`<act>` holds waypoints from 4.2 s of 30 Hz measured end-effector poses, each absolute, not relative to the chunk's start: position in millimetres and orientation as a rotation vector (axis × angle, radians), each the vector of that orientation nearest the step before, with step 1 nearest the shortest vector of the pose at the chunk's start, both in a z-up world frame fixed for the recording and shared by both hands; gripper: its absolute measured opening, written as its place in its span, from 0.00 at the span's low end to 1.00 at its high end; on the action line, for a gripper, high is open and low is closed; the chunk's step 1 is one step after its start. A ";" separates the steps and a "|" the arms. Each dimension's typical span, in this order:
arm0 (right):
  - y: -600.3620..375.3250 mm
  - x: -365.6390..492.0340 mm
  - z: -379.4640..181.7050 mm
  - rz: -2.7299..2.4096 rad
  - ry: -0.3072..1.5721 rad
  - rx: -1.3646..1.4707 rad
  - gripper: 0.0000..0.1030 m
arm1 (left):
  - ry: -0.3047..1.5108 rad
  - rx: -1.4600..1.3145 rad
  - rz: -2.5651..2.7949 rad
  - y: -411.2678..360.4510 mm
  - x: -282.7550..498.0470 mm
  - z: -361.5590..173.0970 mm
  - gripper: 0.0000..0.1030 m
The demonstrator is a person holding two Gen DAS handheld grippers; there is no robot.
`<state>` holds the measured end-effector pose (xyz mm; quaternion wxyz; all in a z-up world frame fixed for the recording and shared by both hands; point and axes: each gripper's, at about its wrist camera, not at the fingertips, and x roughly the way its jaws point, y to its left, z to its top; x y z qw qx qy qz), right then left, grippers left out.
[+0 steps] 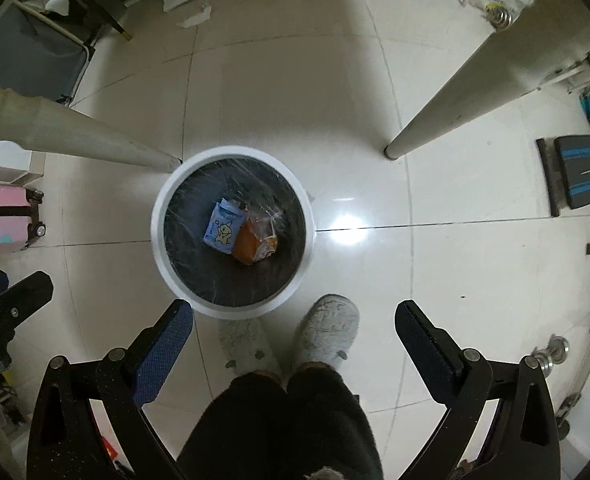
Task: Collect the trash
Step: 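Open both grippers to drop the bags into the bin, then grasp the silver blister pack with the left gripper while the right grasps the white leaflet, then lift and carry the blister pack and leaflet over the trash bin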
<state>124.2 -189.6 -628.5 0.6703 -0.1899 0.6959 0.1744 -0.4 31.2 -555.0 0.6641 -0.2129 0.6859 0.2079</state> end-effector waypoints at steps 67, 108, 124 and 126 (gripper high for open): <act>-165.1 559.5 -385.8 0.304 1.734 -0.207 0.81 | 1.635 0.401 0.070 102.5 360.8 -396.1 0.99; -60.3 484.1 -388.5 0.414 1.601 -0.419 0.74 | 1.602 -0.349 0.298 99.7 342.9 -383.8 0.57; -27.6 462.3 -411.1 0.357 1.621 -0.493 0.81 | 1.555 -0.458 0.429 78.6 340.0 -382.3 0.60; -23.2 451.5 -409.2 0.369 1.583 -0.498 0.77 | 1.545 -0.457 0.435 79.5 334.1 -380.3 0.59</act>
